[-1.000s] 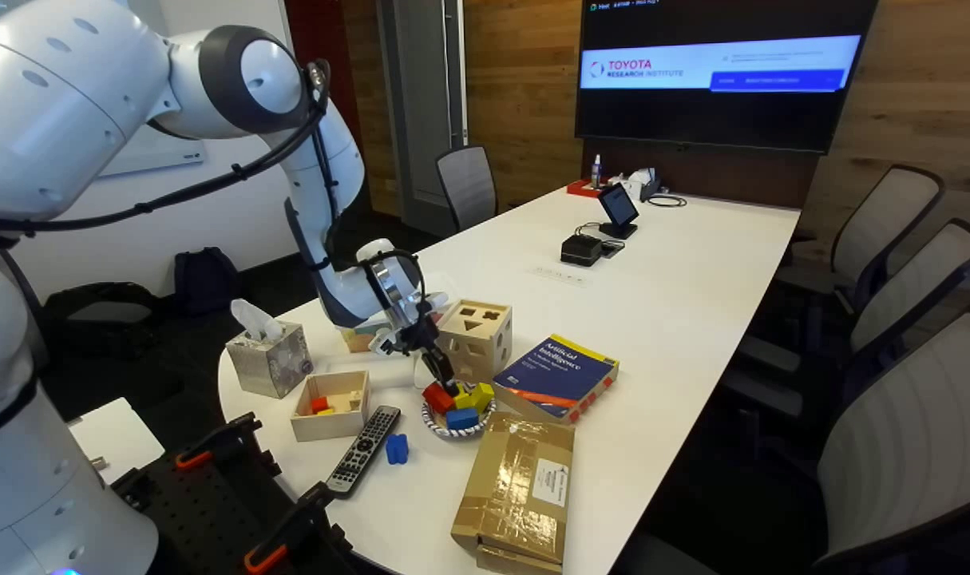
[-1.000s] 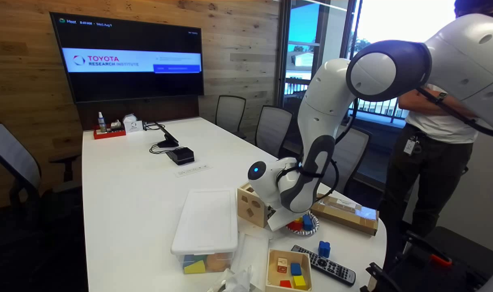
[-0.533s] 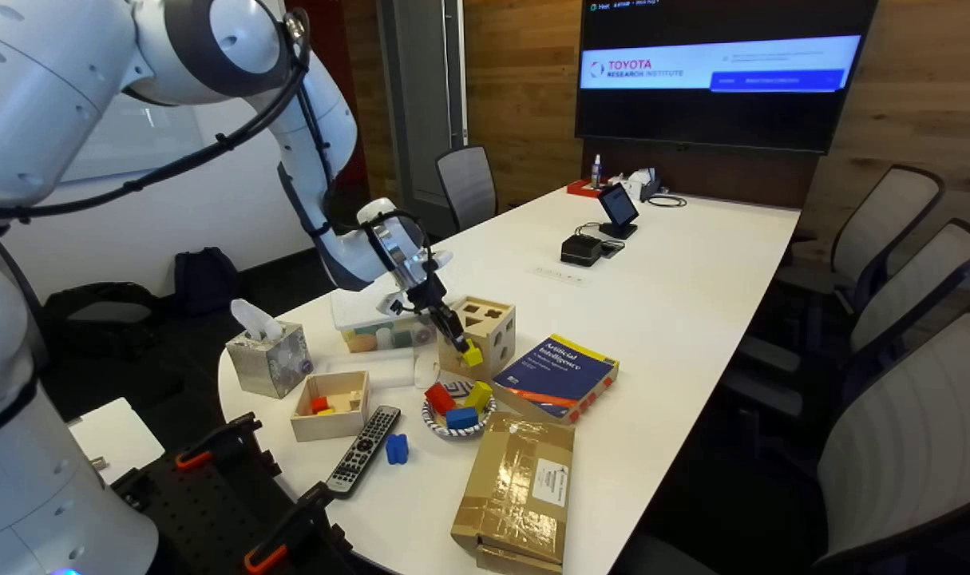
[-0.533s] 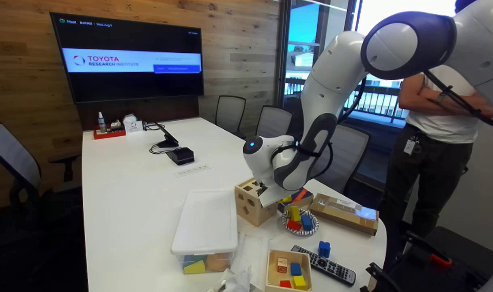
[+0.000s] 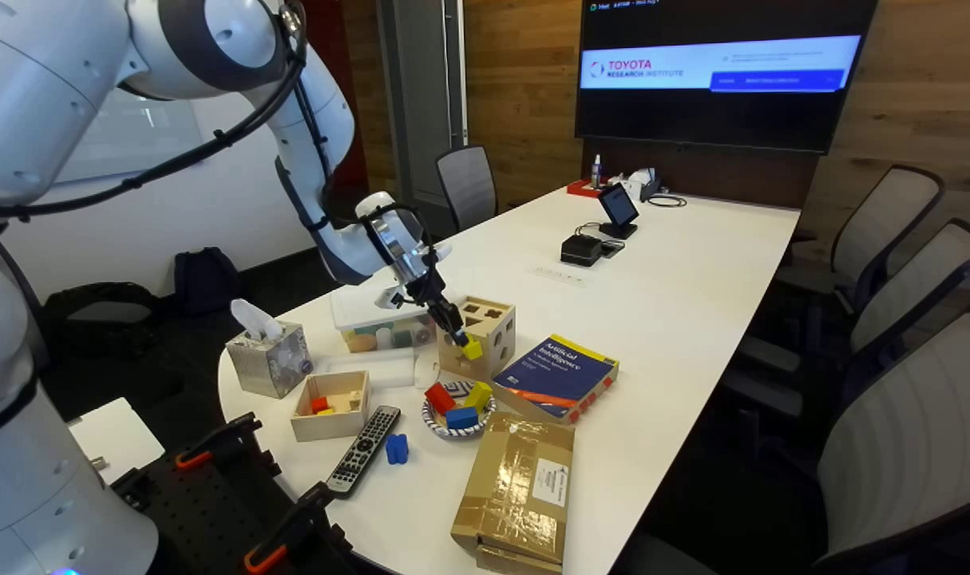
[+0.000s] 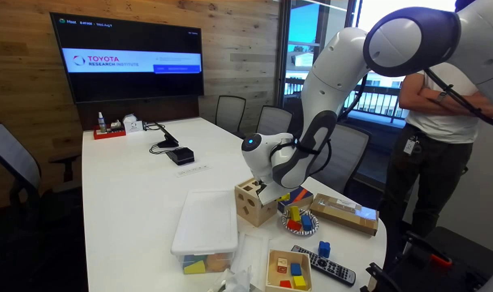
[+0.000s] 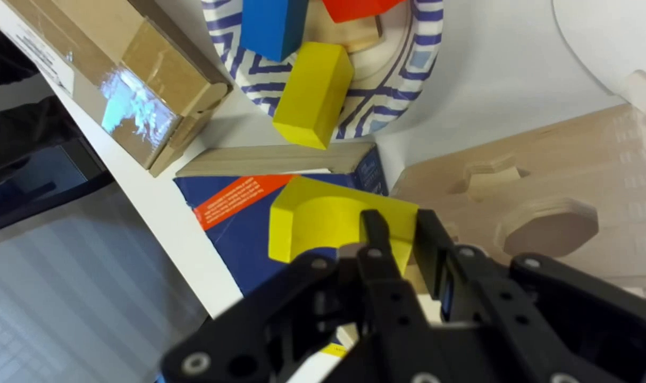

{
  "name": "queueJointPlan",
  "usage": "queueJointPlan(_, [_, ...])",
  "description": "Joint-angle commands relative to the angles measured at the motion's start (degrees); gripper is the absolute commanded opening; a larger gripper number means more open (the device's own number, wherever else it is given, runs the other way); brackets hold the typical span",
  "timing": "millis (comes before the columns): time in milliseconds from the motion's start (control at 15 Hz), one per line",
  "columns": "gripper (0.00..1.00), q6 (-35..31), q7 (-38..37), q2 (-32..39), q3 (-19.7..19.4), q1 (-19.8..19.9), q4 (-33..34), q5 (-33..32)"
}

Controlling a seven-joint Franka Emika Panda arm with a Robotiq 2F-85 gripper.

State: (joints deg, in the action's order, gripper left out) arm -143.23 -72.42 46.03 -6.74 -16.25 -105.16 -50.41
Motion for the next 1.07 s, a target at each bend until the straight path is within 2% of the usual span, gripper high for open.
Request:
queueJointPlan(0, [0.05,3.14,3.42,0.85,0.87,0.04,0.96,1.55])
queueJointPlan(533, [0.05,3.80,2.60,-0.31,0.47,-1.96,0.08,0.21])
queueJointPlan(1000, [0.05,5.59,1.64,-0.13,0.87,-5.72,-0.45,-2.69])
